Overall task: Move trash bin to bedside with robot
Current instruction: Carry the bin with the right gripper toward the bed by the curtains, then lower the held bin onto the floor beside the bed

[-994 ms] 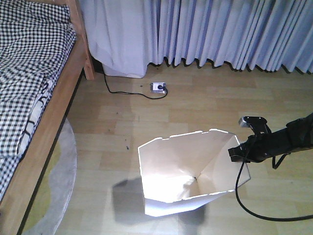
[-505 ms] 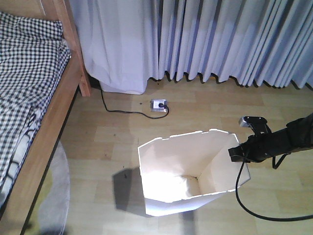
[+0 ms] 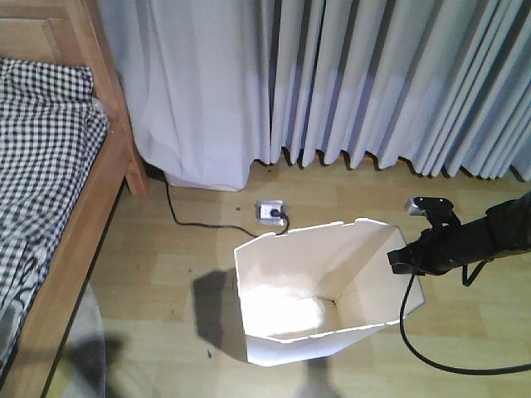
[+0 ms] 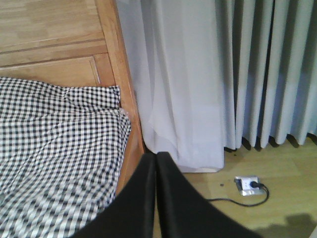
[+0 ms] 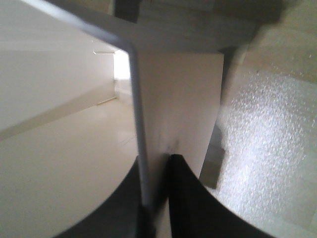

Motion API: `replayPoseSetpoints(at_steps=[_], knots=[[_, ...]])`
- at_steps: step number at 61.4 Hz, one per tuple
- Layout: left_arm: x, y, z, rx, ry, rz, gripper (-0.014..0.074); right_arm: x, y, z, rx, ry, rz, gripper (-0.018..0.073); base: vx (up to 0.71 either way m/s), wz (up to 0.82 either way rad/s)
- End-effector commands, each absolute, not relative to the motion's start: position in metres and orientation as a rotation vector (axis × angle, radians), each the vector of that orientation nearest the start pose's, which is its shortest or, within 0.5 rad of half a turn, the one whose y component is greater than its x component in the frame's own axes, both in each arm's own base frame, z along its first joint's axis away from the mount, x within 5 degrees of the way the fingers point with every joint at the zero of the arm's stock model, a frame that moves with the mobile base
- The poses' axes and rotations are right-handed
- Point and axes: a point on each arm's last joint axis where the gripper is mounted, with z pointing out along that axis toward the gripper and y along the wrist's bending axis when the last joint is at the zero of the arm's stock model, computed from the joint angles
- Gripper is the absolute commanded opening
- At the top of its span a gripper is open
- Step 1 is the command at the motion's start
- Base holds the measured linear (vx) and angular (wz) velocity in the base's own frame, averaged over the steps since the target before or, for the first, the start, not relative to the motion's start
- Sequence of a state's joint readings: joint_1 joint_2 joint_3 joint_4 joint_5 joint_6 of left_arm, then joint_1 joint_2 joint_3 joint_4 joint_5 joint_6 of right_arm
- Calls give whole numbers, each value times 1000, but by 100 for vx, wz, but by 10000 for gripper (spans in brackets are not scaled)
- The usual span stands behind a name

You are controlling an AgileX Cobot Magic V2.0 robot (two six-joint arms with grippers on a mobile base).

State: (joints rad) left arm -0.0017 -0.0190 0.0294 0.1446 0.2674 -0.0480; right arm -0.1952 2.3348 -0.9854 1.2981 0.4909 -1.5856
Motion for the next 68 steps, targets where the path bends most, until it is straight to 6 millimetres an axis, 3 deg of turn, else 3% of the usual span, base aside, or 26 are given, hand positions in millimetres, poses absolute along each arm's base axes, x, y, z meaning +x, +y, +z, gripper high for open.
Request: replayPoseSetpoints(at_steps=[1, 68], knots=[[56, 2, 178, 56, 1706, 78, -6, 348, -14, 25, -211, 2648, 801, -7, 33, 0], [56, 2, 178, 56, 1706, 78, -6, 348, -14, 25, -209, 2648, 801, -7, 25, -2]])
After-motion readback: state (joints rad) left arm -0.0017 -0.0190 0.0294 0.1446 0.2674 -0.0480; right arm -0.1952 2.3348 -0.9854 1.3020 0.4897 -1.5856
